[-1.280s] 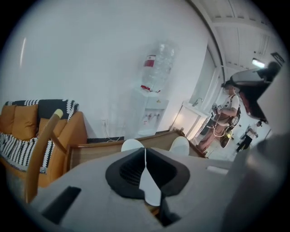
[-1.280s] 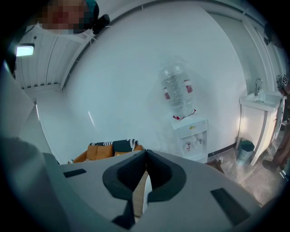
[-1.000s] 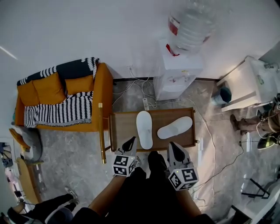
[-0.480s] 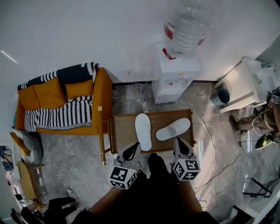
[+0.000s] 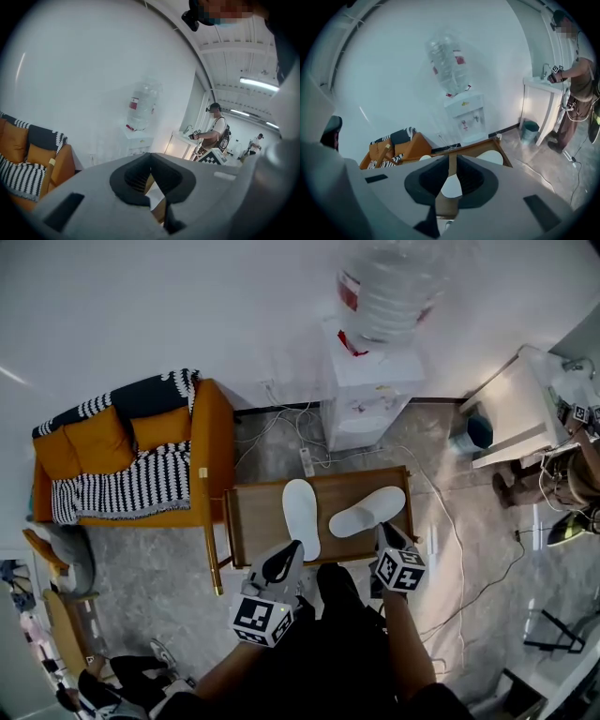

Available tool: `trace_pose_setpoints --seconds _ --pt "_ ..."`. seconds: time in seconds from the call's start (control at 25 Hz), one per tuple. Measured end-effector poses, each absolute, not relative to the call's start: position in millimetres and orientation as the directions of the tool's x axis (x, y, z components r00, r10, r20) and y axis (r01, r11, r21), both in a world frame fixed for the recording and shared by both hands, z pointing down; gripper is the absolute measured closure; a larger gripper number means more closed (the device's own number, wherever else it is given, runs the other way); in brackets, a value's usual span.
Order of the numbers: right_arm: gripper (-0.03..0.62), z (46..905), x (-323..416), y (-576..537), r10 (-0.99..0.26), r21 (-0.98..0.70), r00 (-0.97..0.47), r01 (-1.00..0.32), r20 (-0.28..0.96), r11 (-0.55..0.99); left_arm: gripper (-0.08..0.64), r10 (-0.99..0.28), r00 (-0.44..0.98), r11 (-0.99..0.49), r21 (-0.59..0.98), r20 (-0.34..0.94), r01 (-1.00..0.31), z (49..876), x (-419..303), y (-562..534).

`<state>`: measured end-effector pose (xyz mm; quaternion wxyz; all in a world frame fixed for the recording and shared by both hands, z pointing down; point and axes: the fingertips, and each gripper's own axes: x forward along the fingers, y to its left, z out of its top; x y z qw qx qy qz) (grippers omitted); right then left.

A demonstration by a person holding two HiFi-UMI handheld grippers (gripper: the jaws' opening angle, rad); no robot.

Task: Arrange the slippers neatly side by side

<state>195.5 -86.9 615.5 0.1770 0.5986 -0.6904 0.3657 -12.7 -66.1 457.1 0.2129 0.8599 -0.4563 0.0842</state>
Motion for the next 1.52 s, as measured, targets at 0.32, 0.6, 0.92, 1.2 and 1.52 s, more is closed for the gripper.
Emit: trace_pose_setpoints --seconds 0.32,0.6,0.92,1.2,1.52 --pt "0.522 677.3 202.8 -97.9 -0.593 -0.306 -0.225 -0.951 0.773 -0.039 0.543 -0.751 0.565 -0.485 0.295 0.341 -0.823 458.2 -2.4 -84.5" --pt "0.514 728.2 210.5 -96.3 -0.487 -0.261 -0.197 -0.963 0.851 -0.067 0.543 -0.744 0.561 -0.474 0.306 0.363 -0.826 467.0 3.0 -89.2" --pt "0.469 773.1 216.0 -92.6 -0.386 -0.218 -0.17 -0.972 0.907 -0.084 0.543 -0.742 0.555 -0.461 0.316 0.376 -0.829 473.9 3.7 -93.8" --pt "0.544 787.7 219.8 -96.5 -0.363 -0.207 -0.158 -0.973 0.918 -0.1 0.543 -0.739 0.551 -0.451 0.322 0.388 -0.832 479.6 -1.9 -93.0" --pt "0.565 776.5 214.0 -93.6 -0.371 -0.175 -0.153 -0.984 0.916 -0.025 0.543 -0.749 0.546 -0.441 0.333 0.375 -0.834 476.1 -9.7 -92.5"
